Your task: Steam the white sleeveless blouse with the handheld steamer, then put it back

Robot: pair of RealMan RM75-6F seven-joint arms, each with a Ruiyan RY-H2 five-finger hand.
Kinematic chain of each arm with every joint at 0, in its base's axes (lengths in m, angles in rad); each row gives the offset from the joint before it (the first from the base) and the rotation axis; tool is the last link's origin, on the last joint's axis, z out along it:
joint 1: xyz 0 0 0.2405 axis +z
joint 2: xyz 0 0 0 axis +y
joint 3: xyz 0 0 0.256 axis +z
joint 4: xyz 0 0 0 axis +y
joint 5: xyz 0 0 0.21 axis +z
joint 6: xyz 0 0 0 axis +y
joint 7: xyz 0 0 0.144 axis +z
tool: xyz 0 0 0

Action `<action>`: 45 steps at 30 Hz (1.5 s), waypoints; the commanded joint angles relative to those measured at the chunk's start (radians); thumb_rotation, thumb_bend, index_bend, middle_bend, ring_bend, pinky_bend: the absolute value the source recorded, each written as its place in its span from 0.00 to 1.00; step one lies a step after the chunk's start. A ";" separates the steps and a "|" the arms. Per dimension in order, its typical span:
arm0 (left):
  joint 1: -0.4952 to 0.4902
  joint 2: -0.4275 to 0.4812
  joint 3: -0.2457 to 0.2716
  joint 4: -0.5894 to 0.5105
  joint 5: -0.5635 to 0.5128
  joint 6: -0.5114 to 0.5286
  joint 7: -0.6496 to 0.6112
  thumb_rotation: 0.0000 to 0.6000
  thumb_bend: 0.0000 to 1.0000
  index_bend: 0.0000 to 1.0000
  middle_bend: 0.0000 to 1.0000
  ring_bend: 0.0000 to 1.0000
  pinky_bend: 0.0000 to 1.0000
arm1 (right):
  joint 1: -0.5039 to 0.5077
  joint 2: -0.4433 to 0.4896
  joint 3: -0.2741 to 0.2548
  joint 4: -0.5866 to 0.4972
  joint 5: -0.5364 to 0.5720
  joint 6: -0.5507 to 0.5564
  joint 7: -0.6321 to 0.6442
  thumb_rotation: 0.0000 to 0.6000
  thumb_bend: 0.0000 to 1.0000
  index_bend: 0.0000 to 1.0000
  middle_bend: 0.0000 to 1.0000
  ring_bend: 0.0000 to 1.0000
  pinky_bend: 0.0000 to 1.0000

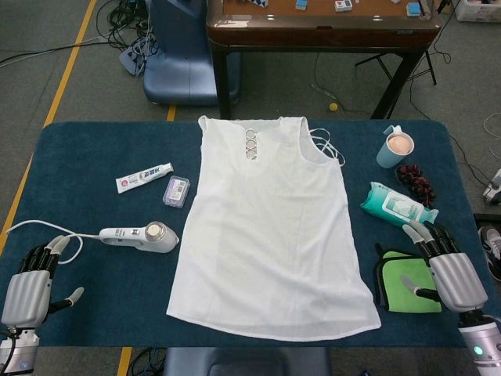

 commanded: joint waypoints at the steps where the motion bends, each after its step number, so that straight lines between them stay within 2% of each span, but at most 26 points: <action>1: -0.002 -0.001 0.000 0.002 -0.002 -0.004 -0.002 1.00 0.13 0.10 0.10 0.09 0.07 | 0.001 -0.002 0.000 -0.001 0.002 -0.004 0.001 1.00 0.24 0.00 0.08 0.00 0.01; 7: -0.020 0.005 -0.011 -0.005 -0.012 -0.030 -0.008 1.00 0.13 0.10 0.10 0.10 0.07 | 0.012 0.002 0.017 -0.003 -0.003 0.004 -0.017 1.00 0.24 0.00 0.08 0.00 0.01; 12: -0.060 0.000 -0.042 -0.004 -0.008 -0.057 -0.010 1.00 0.13 0.12 0.10 0.10 0.07 | 0.034 0.040 0.063 -0.042 -0.003 0.030 -0.047 1.00 0.24 0.00 0.08 0.00 0.01; 17: -0.124 -0.006 -0.085 0.000 -0.055 -0.134 -0.002 1.00 0.13 0.12 0.10 0.10 0.07 | 0.058 0.079 0.108 -0.093 0.024 0.028 -0.119 1.00 0.24 0.00 0.09 0.00 0.01; 21: -0.183 -0.028 -0.116 0.027 -0.107 -0.214 0.008 1.00 0.13 0.12 0.10 0.10 0.07 | 0.073 0.097 0.125 -0.131 0.040 0.012 -0.168 1.00 0.24 0.00 0.09 0.00 0.01; 28: -0.280 -0.096 -0.153 0.131 -0.190 -0.326 0.043 1.00 0.13 0.12 0.10 0.10 0.07 | 0.084 0.086 0.118 -0.147 0.035 -0.007 -0.180 1.00 0.24 0.00 0.09 0.00 0.01; 34: -0.334 -0.149 -0.156 0.211 -0.252 -0.394 0.080 1.00 0.13 0.12 0.10 0.10 0.07 | 0.080 0.091 0.112 -0.148 0.033 -0.001 -0.177 1.00 0.24 0.00 0.09 0.00 0.01; 45: -0.376 -0.236 -0.166 0.340 -0.311 -0.424 0.038 1.00 0.13 0.17 0.14 0.13 0.07 | 0.073 0.087 0.104 -0.137 0.040 -0.001 -0.157 1.00 0.24 0.00 0.09 0.00 0.01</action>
